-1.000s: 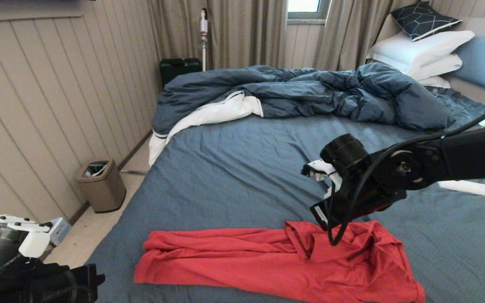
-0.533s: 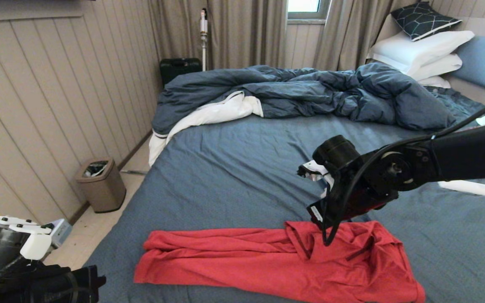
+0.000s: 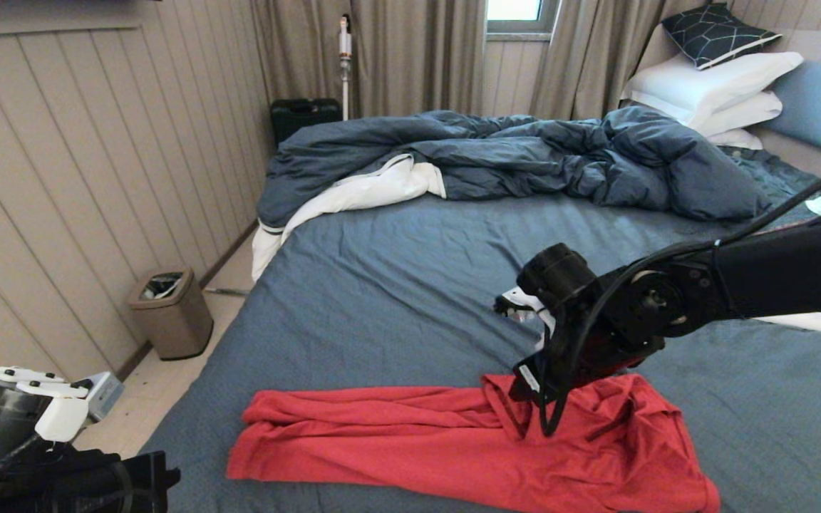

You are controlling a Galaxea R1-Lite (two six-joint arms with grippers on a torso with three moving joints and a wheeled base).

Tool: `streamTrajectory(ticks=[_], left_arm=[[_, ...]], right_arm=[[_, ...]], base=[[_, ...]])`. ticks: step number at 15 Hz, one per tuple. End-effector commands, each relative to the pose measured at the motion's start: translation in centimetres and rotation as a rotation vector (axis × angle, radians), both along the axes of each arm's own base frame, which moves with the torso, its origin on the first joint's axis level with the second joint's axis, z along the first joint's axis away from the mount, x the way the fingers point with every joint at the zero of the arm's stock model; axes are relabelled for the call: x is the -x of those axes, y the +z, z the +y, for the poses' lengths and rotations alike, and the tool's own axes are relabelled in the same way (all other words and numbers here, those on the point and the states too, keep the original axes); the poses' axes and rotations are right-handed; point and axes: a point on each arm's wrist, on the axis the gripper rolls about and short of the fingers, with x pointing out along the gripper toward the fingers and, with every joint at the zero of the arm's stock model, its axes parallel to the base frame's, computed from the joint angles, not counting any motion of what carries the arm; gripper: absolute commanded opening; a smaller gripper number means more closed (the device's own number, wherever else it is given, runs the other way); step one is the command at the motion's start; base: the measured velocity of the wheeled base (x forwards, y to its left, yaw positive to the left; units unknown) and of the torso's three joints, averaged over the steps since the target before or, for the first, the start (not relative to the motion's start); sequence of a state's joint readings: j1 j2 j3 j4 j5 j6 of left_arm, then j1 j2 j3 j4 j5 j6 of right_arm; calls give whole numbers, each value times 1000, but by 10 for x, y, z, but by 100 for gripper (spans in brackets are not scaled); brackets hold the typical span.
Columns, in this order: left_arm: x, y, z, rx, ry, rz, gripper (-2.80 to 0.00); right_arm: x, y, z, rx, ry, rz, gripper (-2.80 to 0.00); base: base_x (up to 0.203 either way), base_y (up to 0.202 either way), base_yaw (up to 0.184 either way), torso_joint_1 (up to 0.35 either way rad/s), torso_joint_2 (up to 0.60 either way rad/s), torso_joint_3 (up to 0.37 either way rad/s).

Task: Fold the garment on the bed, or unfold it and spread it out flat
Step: Unford the red T-shirt

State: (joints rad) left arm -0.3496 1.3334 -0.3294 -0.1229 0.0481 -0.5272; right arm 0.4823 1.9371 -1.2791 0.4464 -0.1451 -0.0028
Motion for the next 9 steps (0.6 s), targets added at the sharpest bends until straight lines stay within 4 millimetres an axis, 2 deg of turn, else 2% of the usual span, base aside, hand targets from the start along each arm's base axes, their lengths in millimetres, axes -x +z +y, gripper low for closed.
streamTrajectory(ticks=[1, 2, 3, 7, 9], left_arm=[[0, 0, 0, 1, 3, 1, -280], [0, 0, 0, 1, 3, 0, -280], [0, 0, 0, 2, 3, 0, -280], [0, 0, 0, 4, 0, 0, -280], [1, -1, 0, 3, -1, 5, -280]], right_arm=[[2, -12, 3, 21, 12, 37, 0], [3, -13, 4, 21, 13, 39, 0], [3, -13, 4, 20, 8, 39, -280], [7, -6, 1, 9, -9, 27, -280], [9, -10, 0, 20, -9, 41, -280]], base=[[0, 0, 0, 0, 0, 0], [0, 0, 0, 0, 0, 0], [0, 0, 0, 0, 0, 0], [0, 0, 0, 0, 0, 0], [0, 0, 0, 0, 0, 0]])
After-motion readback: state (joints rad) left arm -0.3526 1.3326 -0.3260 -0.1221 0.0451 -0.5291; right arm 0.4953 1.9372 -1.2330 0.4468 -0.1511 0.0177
